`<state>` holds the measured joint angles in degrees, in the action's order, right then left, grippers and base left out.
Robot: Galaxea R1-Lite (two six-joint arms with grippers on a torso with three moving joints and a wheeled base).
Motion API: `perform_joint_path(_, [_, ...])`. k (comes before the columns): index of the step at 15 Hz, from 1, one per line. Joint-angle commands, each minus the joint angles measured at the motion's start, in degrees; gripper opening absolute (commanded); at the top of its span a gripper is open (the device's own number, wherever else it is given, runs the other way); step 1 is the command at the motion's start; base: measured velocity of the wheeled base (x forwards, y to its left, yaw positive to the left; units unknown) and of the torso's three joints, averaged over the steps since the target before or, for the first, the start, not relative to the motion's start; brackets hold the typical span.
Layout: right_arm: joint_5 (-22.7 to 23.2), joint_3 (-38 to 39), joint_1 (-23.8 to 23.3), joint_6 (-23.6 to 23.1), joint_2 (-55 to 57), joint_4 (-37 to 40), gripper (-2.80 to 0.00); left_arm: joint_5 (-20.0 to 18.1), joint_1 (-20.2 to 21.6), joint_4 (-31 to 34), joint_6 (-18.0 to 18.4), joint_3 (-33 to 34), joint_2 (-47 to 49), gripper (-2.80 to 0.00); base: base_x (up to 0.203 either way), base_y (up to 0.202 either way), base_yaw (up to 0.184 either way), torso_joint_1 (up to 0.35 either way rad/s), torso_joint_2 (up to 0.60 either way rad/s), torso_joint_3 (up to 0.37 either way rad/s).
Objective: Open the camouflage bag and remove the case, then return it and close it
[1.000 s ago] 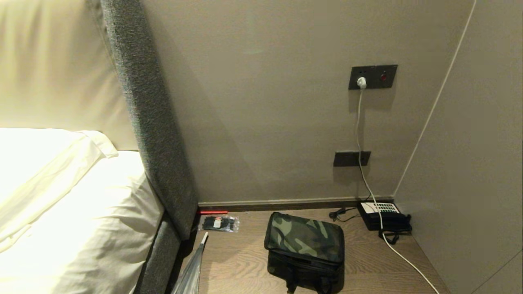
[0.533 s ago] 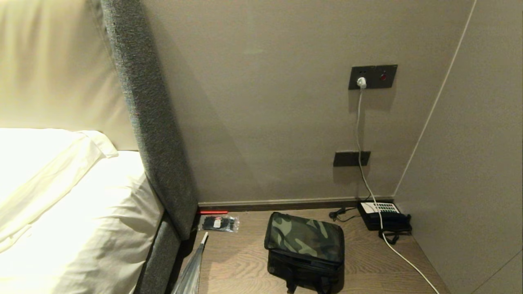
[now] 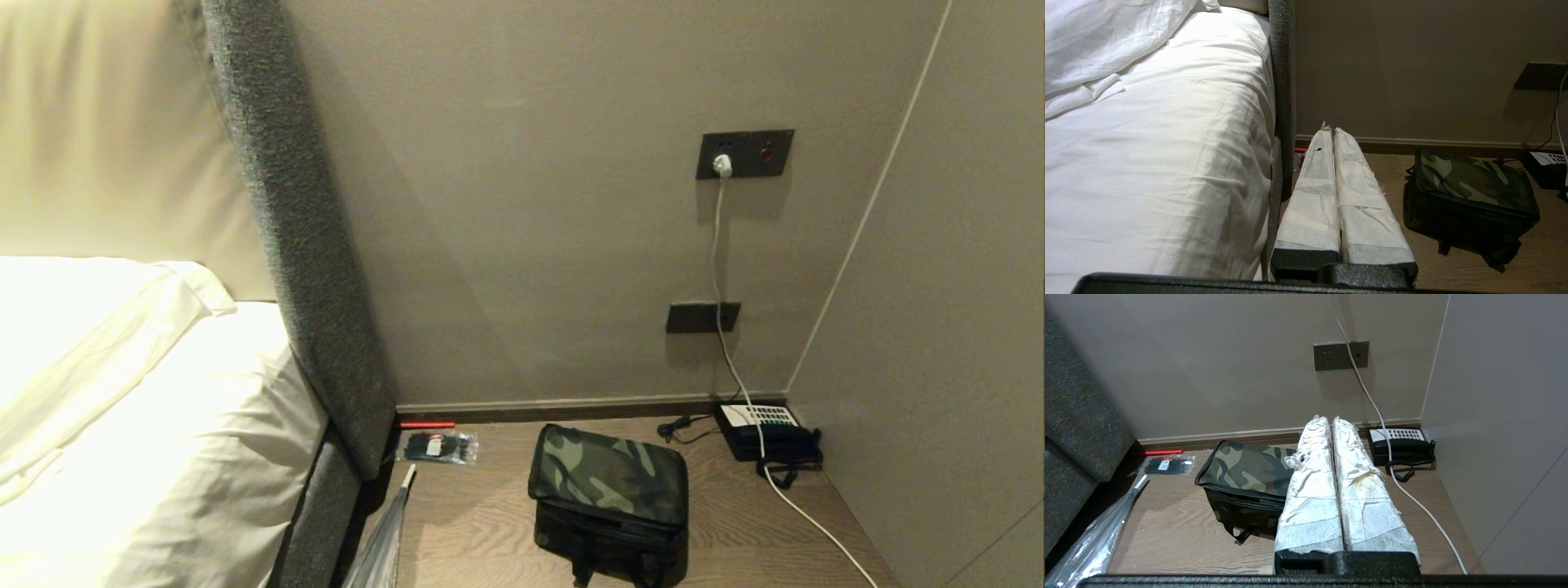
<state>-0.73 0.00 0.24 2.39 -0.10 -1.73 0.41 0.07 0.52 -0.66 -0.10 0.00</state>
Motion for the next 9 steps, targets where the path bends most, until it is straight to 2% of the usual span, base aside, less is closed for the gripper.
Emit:
perform_joint_path(1, [-0.15, 0.79, 0.02, 0.11, -1.75, -0.03, -2.80, 0.02, 0.01, 0.00, -0.04, 0.01, -0.09, -2.80, 0.000, 0.000, 0.000, 0.000, 0.00, 0.000])
perform_joint_path(9, [-0.15, 0.79, 0.02, 0.86, -1.75, -0.11, -2.80, 0.02, 0.01, 0.00, -0.04, 0.01, -0.09, -2.80, 0.000, 0.000, 0.000, 0.000, 0.00, 0.000])
